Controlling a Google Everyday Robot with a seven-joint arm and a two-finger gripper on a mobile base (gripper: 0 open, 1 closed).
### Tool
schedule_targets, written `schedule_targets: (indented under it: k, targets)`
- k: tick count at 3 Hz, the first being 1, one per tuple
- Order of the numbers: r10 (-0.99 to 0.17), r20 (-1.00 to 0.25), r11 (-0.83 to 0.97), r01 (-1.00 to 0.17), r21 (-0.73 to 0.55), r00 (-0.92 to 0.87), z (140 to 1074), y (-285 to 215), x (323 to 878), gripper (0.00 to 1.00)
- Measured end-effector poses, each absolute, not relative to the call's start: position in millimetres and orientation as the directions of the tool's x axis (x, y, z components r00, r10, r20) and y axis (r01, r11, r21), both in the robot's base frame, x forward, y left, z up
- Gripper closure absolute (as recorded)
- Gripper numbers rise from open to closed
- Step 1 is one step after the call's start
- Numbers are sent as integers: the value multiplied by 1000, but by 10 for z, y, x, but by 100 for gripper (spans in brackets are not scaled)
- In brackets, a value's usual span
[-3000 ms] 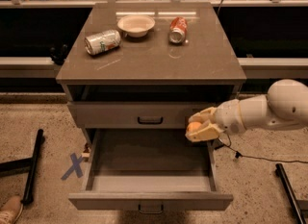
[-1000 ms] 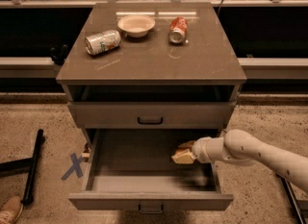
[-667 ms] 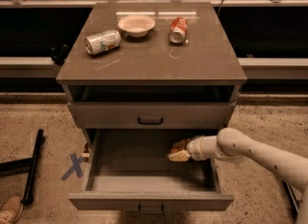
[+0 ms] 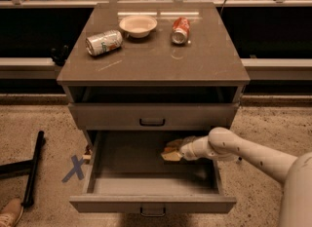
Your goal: Place orange into middle drawer
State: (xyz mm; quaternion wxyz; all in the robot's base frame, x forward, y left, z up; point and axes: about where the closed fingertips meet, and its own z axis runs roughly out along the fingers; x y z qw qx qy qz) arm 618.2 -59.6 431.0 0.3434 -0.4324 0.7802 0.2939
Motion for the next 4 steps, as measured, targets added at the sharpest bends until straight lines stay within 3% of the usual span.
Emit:
schedule_targets:
  k: [1,3,4]
  targets:
    - [-492,-791,402,-901,164,-364,4262,-332,6190,5]
    - [-494,-778,436,-885,164,-388,4242,-391,5996,0]
    - [-416,-781,535,-820,205,-466,4259,-962,5904,0]
